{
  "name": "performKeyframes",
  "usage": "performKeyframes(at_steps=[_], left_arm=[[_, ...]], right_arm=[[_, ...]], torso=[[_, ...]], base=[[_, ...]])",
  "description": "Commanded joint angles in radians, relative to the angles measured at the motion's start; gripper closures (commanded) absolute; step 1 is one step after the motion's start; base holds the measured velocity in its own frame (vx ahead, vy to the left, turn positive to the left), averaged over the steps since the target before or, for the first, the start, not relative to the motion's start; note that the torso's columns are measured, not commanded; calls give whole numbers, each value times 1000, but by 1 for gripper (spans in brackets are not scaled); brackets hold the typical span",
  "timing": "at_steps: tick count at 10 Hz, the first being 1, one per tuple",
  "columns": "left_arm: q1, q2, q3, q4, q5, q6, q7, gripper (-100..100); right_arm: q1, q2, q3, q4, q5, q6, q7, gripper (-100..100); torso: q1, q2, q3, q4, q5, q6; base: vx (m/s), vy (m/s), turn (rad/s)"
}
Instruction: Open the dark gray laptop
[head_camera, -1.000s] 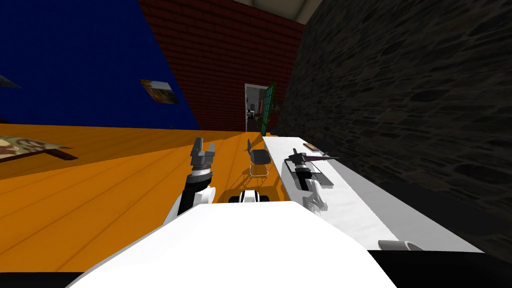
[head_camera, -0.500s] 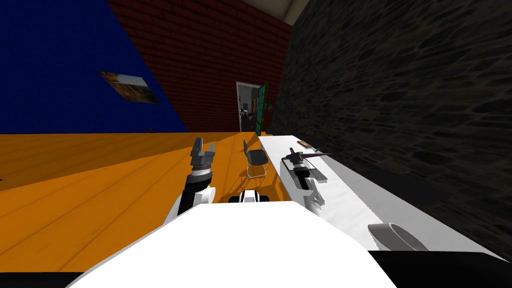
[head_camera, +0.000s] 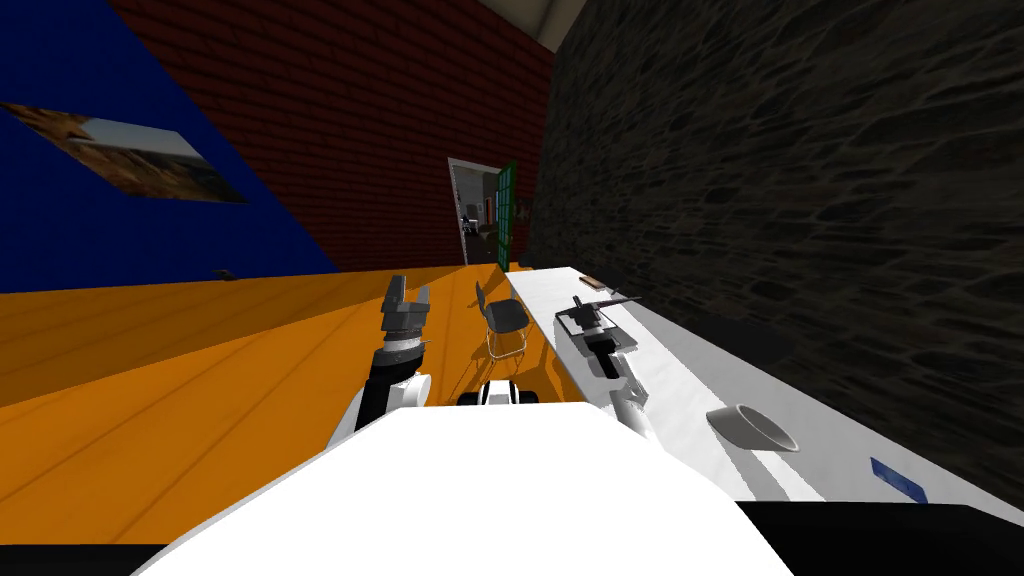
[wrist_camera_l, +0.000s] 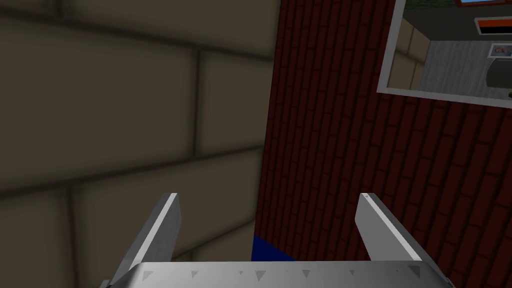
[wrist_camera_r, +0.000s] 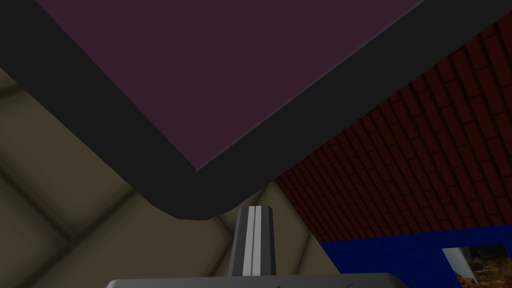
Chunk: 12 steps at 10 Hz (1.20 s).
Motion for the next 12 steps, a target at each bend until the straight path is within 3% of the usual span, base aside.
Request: performKeyframes(at_steps=[1, 2, 3, 5, 6, 12], left_arm=[[0, 0, 0, 0, 0, 0, 0, 0], [0, 0, 0, 0, 0, 0, 0, 0], [0, 0, 0, 0, 0, 0, 0, 0], [0, 0, 0, 0, 0, 0, 0, 0], [0, 0, 0, 0, 0, 0, 0, 0], [0, 0, 0, 0, 0, 0, 0, 0]], right_arm=[[5, -65, 64, 25, -74, -16, 28, 100], [5, -65, 64, 25, -93, -16, 28, 100], [6, -108, 104, 48, -129, -30, 47, 100], [6, -103, 96, 51, -134, -33, 44, 100], [12, -100, 83, 66, -148, -63, 56, -100], [34, -85, 24, 127, -193, -180, 100, -100]], torso=[[0, 0, 0, 0, 0, -2], [0, 0, 0, 0, 0, 0], [-1, 1, 0, 0, 0, -1], [-1, 1, 0, 0, 0, -1], [-3, 2, 1, 1, -1, -1], [0, 0, 0, 0, 0, -1]], base=[[58, 68, -282], [44, 67, -160], [47, 82, -261], [28, 46, -110], [10, 6, 54], [13, -4, 43]])
